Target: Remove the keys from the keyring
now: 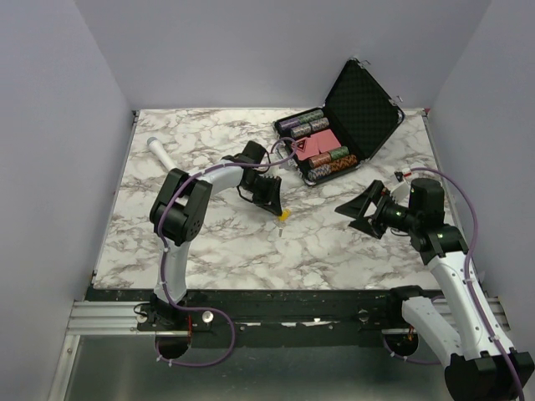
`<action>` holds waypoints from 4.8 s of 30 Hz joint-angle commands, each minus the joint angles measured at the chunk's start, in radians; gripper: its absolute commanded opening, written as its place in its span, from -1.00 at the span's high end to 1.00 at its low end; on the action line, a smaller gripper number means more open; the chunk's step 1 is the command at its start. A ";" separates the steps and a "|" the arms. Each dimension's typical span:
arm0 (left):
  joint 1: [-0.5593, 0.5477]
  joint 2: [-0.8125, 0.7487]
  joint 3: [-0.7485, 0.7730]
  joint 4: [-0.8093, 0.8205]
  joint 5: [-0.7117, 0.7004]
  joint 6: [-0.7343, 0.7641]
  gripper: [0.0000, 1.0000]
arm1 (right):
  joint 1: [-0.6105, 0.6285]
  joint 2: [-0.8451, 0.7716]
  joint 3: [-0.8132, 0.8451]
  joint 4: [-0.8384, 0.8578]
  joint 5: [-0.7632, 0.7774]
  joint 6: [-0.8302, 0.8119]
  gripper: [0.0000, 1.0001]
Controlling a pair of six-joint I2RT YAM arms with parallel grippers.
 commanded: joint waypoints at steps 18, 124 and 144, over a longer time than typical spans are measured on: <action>-0.049 -0.030 -0.016 0.092 0.080 0.089 -0.80 | 0.002 0.010 0.024 -0.022 -0.038 -0.025 -1.00; -0.342 -0.859 0.415 0.342 0.149 -0.621 1.00 | 0.004 0.371 0.909 0.783 -0.351 0.459 -0.99; -0.338 -0.869 0.437 0.419 0.186 -0.621 1.00 | 0.178 0.874 1.489 0.717 -0.277 0.482 -0.87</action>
